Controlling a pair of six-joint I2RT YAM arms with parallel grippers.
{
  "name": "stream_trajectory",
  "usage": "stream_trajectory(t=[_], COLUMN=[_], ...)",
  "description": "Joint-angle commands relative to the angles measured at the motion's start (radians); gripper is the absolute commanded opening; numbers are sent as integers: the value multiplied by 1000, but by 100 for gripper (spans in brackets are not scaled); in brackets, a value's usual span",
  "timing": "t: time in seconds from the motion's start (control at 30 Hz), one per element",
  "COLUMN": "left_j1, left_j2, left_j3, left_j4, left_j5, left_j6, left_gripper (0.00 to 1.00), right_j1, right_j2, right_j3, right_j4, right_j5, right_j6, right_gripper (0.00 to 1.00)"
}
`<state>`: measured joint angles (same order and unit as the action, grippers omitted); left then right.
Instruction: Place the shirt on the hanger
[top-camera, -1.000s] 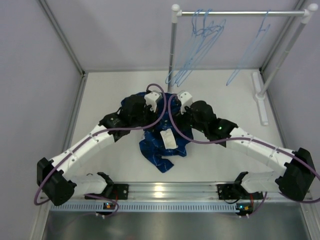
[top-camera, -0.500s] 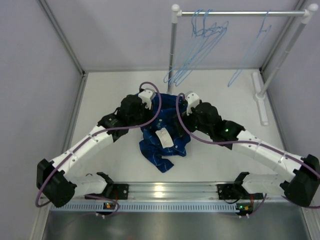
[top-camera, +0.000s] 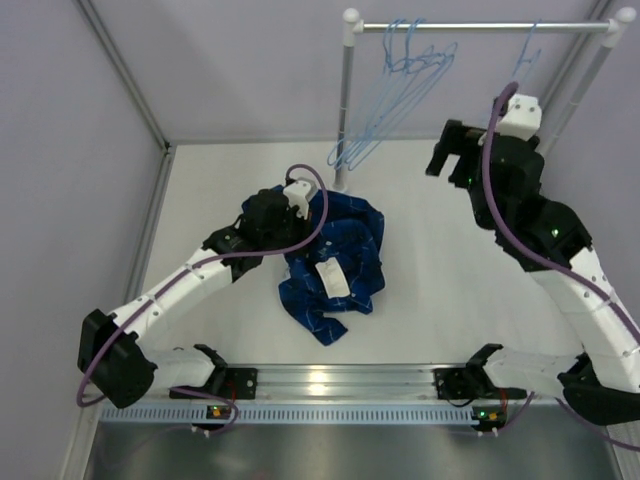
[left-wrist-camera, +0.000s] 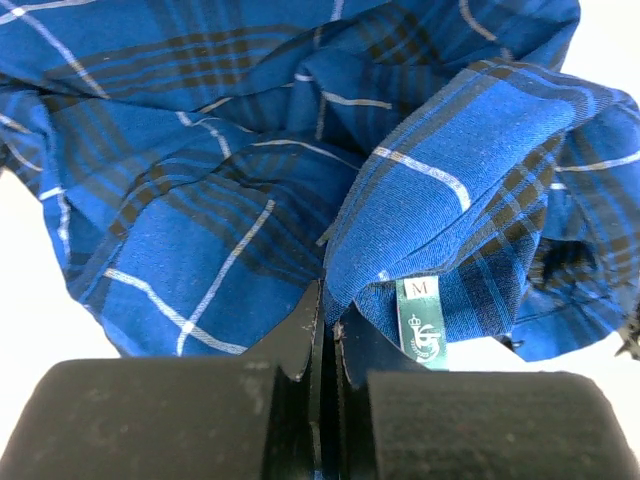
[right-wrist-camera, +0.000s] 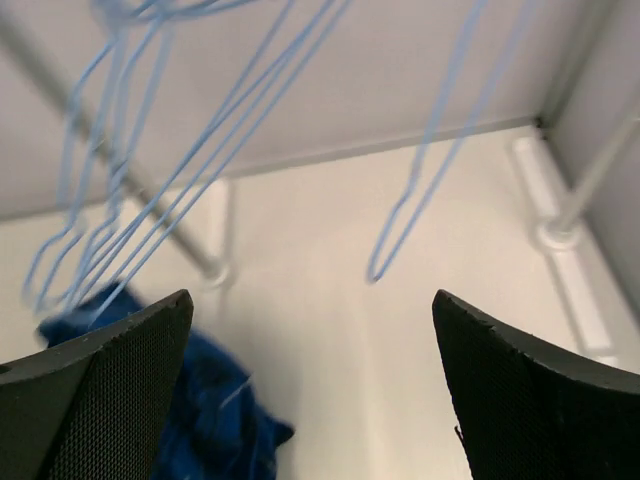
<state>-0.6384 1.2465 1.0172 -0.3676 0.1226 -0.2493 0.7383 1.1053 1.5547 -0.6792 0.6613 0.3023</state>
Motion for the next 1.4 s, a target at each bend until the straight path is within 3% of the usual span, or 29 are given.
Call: stream_trajectory(t=[0.0,0.03,0.13,0.3,0.4,0.67,0.87,0.9,0.93,0.97,1.0,1.2,1.37], left_j1=[-1,-1,-1,0,0,0,0,0,0,0,0,0,-1], left_j2=[-12,-16,-36,-70,-85,-145,-144,-142,-139,-136,-133,-93,-42], left_j3=[1,0,1,-29,-49,-75,-65,-68,-71,-71,-69,-19,41], left_j4=[79,79,79,104,111,113,108,107,108,108,107,92,55], left_j5=[48,45,37,71,54,15,23,22,19,15,20,49,71], left_j6=[-27,-24,-8,-24,-24,-21,-21,-25,-28,-34,-38,-48,-22], left_gripper=[0,0,0,0,0,0,0,0,0,0,0,0,0], right_j1=[-161,-237,-313,-372,-405,-496,-496,-496,-496,-494,-494,-496,-496], right_j2=[134,155,238,344,431,547,544,541,533,527,512,397,326], right_j3=[112,158,240,295,358,335,280,269,263,257,245,206,179], right_j4=[-92,-92,-89,1,21,20,35,35,35,35,35,35,81], right_j5=[201,178,172,110,182,135,118,121,120,123,130,147,72], right_j6=[24,30,23,-63,-75,-65,-69,-77,-83,-91,-94,-118,-196], right_gripper=[100,99,100,99,99,81,51,34,26,8,1,0,0])
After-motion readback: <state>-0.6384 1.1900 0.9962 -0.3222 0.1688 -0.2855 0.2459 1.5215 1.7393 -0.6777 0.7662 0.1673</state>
